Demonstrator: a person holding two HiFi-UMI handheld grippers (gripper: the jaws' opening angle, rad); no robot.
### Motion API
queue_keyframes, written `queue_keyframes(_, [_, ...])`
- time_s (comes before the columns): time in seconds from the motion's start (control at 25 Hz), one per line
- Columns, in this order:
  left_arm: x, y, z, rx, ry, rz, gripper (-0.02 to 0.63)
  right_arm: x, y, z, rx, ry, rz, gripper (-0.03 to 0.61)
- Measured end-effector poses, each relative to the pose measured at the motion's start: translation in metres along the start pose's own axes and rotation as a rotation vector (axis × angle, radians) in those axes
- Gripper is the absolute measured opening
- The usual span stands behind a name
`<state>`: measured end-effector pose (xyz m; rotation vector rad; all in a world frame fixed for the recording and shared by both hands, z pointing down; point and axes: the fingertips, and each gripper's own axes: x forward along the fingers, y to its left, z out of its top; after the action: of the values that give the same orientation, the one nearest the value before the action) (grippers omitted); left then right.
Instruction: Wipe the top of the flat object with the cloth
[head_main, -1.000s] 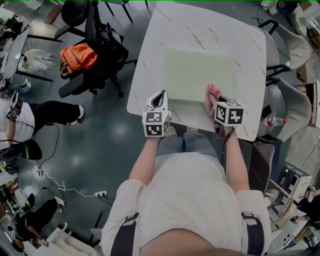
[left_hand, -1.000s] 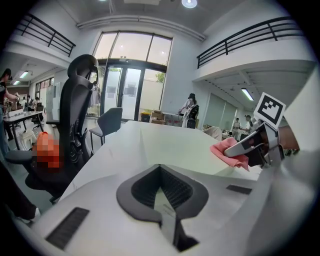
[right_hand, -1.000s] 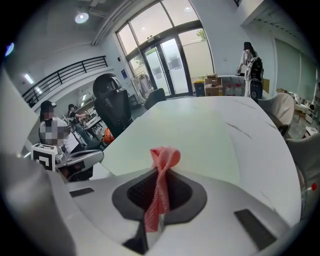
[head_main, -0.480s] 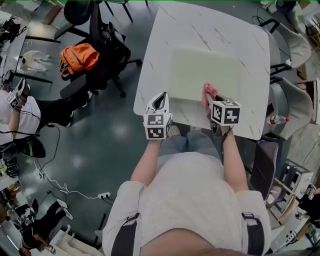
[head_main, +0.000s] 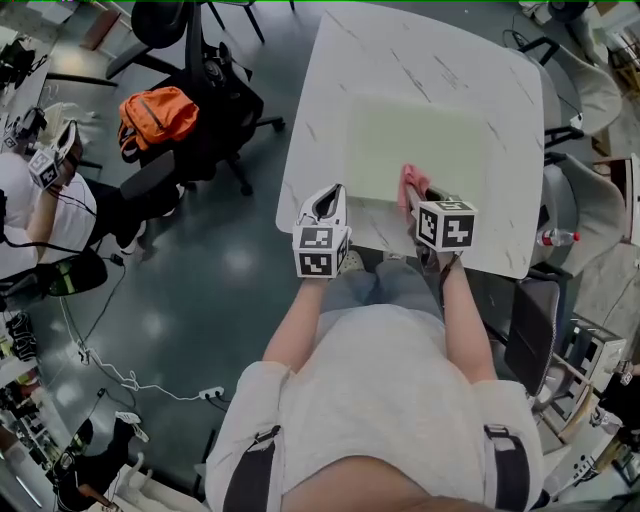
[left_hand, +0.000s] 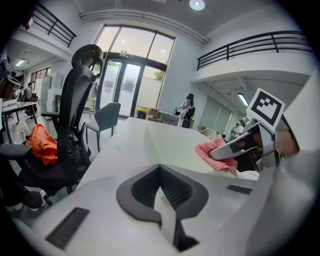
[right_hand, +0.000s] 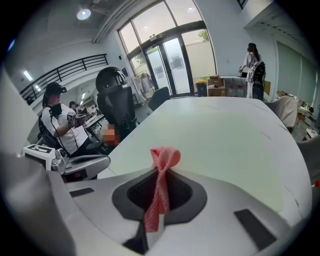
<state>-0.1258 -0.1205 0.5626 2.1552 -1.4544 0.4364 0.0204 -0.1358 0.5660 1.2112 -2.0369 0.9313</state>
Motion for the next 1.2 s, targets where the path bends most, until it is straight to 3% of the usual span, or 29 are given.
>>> queue_keyframes(0.84, [-0.001, 0.003, -0.005, 0.007, 0.019, -0.06, 0.012, 0.044, 0.1, 0.017, -0.107, 0.002, 0.095, 0.029])
queue_keyframes(1.2, [-0.013, 0.015, 0.002, 0.003, -0.014, -0.034, 0.012, 0.044, 0.105, 0.021, -0.099, -0.063, 0.125, 0.029])
